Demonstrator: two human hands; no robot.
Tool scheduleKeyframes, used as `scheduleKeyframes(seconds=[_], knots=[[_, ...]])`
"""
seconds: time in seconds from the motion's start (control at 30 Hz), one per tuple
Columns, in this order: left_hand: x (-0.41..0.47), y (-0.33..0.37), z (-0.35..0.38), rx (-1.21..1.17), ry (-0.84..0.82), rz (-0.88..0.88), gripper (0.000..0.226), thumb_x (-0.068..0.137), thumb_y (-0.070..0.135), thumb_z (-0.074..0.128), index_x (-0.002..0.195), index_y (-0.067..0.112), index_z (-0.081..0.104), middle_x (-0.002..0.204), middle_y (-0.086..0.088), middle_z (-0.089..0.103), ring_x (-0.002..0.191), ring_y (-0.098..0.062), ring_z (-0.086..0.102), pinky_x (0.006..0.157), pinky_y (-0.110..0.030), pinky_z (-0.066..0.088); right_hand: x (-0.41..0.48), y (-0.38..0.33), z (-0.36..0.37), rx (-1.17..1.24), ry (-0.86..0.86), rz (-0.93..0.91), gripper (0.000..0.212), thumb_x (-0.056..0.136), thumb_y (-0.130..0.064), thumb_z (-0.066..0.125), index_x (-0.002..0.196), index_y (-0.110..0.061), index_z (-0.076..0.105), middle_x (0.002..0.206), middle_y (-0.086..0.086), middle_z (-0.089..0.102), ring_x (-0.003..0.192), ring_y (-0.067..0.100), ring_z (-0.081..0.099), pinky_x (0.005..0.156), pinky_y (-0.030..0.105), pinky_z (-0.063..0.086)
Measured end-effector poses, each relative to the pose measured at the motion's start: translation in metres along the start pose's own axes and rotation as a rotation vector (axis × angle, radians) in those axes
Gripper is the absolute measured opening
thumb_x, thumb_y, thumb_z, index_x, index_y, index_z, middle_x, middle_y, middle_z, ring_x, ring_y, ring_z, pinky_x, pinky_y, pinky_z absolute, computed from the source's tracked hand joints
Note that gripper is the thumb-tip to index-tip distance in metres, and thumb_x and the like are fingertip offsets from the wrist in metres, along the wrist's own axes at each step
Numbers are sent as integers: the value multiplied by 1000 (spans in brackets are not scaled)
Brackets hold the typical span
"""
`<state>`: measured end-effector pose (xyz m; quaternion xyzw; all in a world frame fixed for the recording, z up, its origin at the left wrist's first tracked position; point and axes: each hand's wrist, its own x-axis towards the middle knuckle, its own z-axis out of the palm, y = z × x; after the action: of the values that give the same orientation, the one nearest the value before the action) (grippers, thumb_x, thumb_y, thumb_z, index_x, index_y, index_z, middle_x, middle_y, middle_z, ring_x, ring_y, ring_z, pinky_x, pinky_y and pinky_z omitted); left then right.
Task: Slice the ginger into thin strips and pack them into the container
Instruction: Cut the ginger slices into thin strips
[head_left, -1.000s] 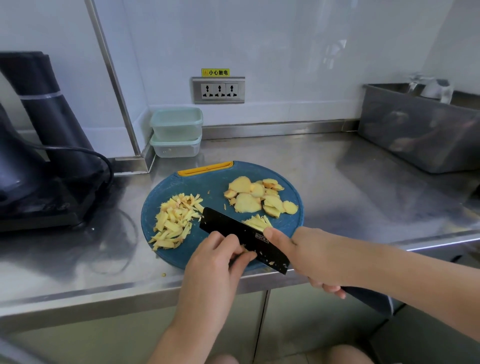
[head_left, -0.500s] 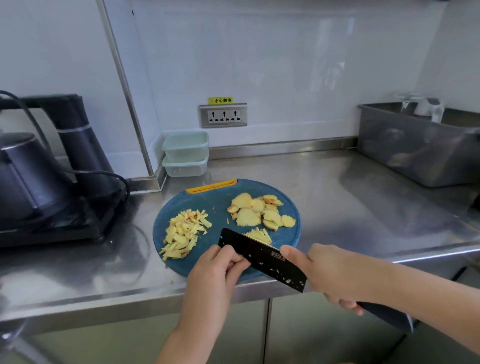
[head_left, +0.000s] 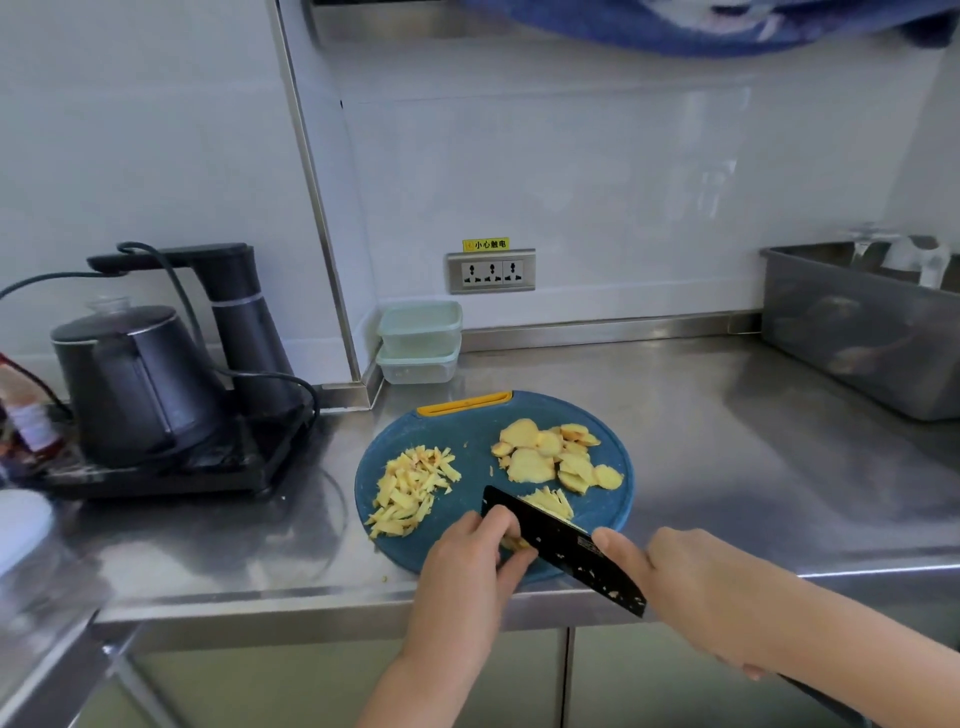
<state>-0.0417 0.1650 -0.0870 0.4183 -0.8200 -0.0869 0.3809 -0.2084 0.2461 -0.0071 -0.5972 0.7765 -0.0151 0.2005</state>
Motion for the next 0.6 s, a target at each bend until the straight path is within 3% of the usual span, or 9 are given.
scheduleKeyframes(seconds=[0.17, 0.33, 0.43, 0.5, 0.6], knots=[[-1, 3, 4, 16, 40, -39, 27, 71, 21, 82, 76, 26, 55, 62, 22, 26, 52, 3, 34, 47, -10, 20, -3, 7, 4, 8, 4, 20, 59, 96, -61, 10, 69, -17, 38, 68, -3, 45, 56, 5, 39, 68, 24, 39], [-1, -2, 12, 76, 62, -100, 11, 81, 27, 74, 81, 21, 65, 76, 13, 39, 62, -8, 47, 51, -10, 27, -3, 11, 4, 123, -77, 148, 54, 99, -57, 13, 82, -17, 45, 68, -1, 43, 53, 8, 39, 55, 20, 38], [0, -4, 9, 136, 41, -128, 12, 85, 31, 68, 84, 20, 64, 82, 10, 42, 64, -9, 48, 52, -15, 32, -4, 7, -5, 252, -222, 241, 54, 97, -59, 19, 69, -18, 40, 52, 3, 44, 38, 13, 42, 49, 25, 47], [2, -10, 3, 171, 77, -140, 12, 83, 31, 71, 84, 21, 64, 84, 11, 44, 63, -8, 48, 53, -17, 35, -3, 8, -9, 323, -257, 242, 66, 92, -68, 20, 63, -12, 40, 41, 1, 41, 30, 14, 40, 40, 22, 41], [6, -19, -7, 211, 79, -192, 24, 88, 35, 65, 107, 22, 61, 99, 9, 45, 71, -8, 51, 60, -17, 38, -2, 11, -16, 418, -299, 247, 69, 89, -72, 22, 58, -13, 39, 40, 0, 39, 29, 13, 36, 37, 20, 35]])
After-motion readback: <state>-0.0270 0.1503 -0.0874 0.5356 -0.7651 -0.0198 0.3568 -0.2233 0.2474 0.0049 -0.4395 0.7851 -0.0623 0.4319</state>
